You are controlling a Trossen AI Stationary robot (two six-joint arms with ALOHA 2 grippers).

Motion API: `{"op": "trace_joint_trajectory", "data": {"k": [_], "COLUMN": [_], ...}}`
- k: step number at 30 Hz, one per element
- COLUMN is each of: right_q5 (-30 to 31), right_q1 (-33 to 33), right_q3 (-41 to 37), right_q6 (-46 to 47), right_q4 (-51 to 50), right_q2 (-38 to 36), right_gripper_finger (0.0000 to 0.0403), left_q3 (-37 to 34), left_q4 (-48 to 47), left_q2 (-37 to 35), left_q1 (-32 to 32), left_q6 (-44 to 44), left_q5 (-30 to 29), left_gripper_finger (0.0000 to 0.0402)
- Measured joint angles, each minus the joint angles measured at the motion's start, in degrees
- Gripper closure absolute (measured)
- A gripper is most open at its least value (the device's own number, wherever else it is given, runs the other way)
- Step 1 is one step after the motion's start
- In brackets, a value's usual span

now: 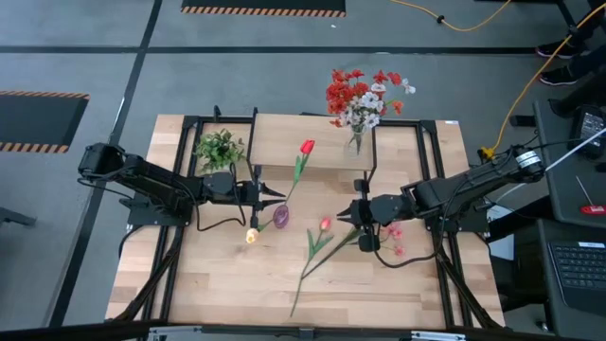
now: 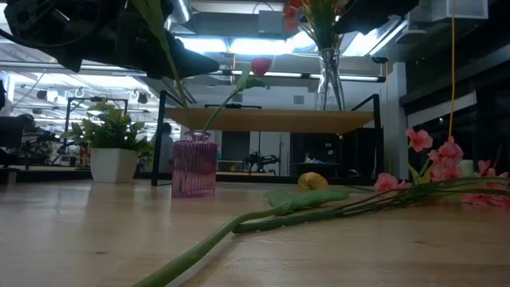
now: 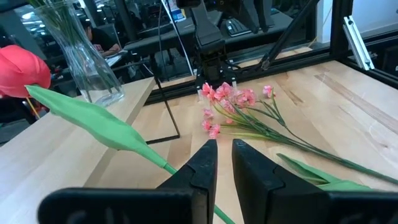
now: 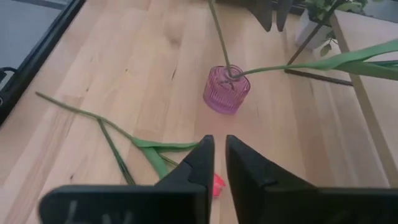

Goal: Pick and place flowers into a vace then onto a shelf
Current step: Put the pink flowers into the purple vase

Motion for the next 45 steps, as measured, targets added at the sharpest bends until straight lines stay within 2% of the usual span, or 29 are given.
{"op": "trace_joint_trajectory", "data": {"k": [5,10,18,22,30,34,38,45], "right_q5": [0.0,0.0,-0.4,-6.3,-10.7,-11.0,-13.5,-13.6], "right_q1": [0.0,-0.7,-1.2,-1.2,0.0,1.1,1.6,1.9], "right_q3": [0.0,0.0,0.0,0.0,-0.1,-0.1,-0.1,-0.1], "right_q6": [-1.5,-2.9,-5.2,-5.9,3.4,4.5,5.1,4.9], "right_q4": [0.4,1.3,1.4,-1.3,-9.6,-11.6,-11.4,-10.3], "right_q2": [0.0,0.3,4.3,7.0,12.8,15.9,18.8,23.5], "right_gripper_finger": [0.0322,0.0305,0.0303,0.0303,0.0303,0.0303,0.0303,0.0303], "left_q3": [0.0,0.0,0.0,0.0,0.0,0.0,0.0,0.0], "left_q4": [0.0,0.7,2.0,1.9,1.8,1.8,1.8,1.7], "left_q2": [0.0,0.0,0.0,0.0,0.0,0.0,0.0,0.0], "left_q1": [0.1,0.1,0.1,0.1,0.1,0.1,0.1,0.1], "left_q6": [0.0,0.0,0.0,0.0,1.3,3.1,3.2,3.0], "left_q5": [0.0,-1.0,-1.0,-1.2,-3.9,-6.0,-6.2,-6.2], "left_gripper_finger": [0.0363,0.0366,0.0365,0.0368,0.037,0.037,0.037,0.0371]}}
